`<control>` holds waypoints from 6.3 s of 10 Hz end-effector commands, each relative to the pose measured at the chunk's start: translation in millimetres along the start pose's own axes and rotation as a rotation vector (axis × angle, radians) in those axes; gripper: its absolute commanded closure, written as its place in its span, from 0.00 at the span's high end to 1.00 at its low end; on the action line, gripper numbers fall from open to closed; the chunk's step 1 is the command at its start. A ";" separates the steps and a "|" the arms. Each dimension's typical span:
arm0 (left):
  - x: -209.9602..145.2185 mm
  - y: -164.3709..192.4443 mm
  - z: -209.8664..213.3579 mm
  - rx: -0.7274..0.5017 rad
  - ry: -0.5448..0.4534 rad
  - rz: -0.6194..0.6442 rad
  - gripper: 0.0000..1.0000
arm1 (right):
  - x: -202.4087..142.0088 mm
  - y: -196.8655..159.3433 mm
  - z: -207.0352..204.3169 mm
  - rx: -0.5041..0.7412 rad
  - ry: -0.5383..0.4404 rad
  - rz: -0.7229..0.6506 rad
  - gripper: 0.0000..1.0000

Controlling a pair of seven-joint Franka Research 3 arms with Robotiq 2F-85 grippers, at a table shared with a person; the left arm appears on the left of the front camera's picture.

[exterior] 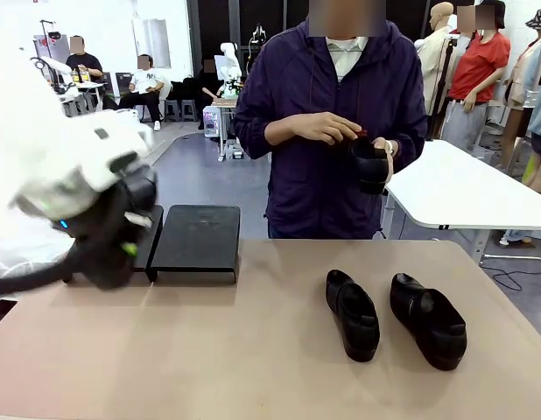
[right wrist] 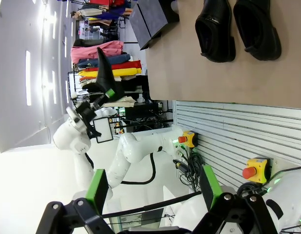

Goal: Organize the shoes by placing them on the stand.
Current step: Place the Shoe from the middle of the table onto the Shoes Stand.

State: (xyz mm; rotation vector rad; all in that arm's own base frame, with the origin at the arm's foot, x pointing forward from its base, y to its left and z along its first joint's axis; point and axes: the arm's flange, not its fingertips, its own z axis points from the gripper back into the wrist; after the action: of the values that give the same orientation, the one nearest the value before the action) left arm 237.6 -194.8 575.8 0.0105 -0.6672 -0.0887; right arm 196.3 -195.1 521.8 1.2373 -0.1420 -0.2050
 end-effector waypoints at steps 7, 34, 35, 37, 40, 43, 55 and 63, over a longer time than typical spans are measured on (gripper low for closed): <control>-71.1 191.9 -112.7 -0.048 0.086 0.106 0.00 | -1.2 0.8 3.2 0.005 0.004 0.026 1.00; 95.3 224.6 -315.8 0.054 -0.084 -0.152 0.00 | -1.2 0.8 3.2 0.005 0.004 0.026 1.00; 95.4 225.0 -319.4 0.047 -0.063 -0.152 0.00 | -1.2 0.8 3.2 0.005 0.004 0.026 1.00; 95.0 224.9 -321.3 0.030 -0.067 -0.137 0.72 | -1.2 0.8 3.2 0.005 0.004 0.026 1.00; 95.7 226.9 -319.5 0.046 -0.093 -0.123 1.00 | -1.2 0.8 3.2 0.005 0.004 0.026 1.00; 102.8 237.8 -286.0 0.104 -0.167 -0.018 1.00 | -1.2 0.8 3.2 0.005 0.004 0.026 1.00; 87.1 306.0 -104.3 -0.801 0.325 -0.159 1.00 | -1.2 0.8 3.2 0.005 0.004 0.026 1.00; -9.4 238.4 -22.2 -0.546 0.308 -0.208 1.00 | -1.2 0.8 3.2 0.005 0.004 0.026 1.00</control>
State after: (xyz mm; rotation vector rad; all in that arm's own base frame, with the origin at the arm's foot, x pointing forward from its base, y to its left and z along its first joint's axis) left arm 250.8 44.0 571.3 -0.4061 -0.3113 -0.4793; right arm 196.3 -195.1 521.7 1.2362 -0.1415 -0.2054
